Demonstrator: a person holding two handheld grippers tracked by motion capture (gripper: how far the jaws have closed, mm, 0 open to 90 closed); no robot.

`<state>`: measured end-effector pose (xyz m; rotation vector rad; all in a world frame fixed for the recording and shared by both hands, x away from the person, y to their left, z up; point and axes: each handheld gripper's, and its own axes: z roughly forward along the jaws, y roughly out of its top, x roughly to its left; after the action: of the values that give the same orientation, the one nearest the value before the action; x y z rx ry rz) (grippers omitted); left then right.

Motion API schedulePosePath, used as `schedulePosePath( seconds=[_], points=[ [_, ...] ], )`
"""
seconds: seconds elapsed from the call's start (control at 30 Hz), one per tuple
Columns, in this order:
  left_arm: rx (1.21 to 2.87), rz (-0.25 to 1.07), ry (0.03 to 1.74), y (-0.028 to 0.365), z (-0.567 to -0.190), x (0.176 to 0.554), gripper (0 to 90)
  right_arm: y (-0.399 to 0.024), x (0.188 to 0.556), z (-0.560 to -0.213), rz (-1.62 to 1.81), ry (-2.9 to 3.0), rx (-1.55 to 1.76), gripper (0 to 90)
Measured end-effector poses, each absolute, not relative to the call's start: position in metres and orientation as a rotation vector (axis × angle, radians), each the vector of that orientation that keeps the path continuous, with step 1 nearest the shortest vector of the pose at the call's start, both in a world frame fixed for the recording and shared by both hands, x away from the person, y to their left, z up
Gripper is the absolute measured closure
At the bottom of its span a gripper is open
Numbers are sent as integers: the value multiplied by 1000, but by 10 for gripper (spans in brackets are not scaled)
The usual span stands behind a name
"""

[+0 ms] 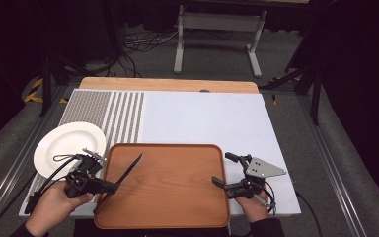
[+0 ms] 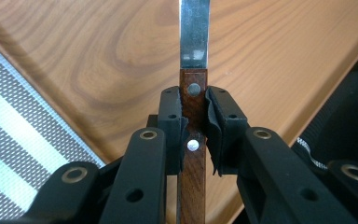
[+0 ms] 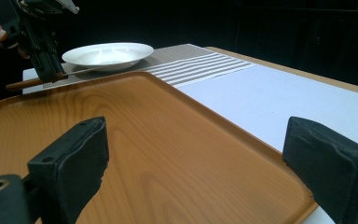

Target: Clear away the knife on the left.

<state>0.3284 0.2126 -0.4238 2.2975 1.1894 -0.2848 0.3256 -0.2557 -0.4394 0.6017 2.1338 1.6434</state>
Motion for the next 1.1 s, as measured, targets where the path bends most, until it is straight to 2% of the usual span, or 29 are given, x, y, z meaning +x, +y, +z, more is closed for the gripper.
schedulePosePath(
  seconds=[0.63, 0.83, 1.1],
  points=[
    [2355, -293, 1208, 185, -435, 335, 775, -256, 326, -441, 1644, 2142, 603, 74],
    [2399, -240, 1227, 180, -439, 336, 775, -255, 327, -441, 1636, 2153, 598, 74],
    [2431, -257, 1237, 179, -442, 337, 775, -255, 327, -442, 1643, 2160, 598, 74]
  ],
)
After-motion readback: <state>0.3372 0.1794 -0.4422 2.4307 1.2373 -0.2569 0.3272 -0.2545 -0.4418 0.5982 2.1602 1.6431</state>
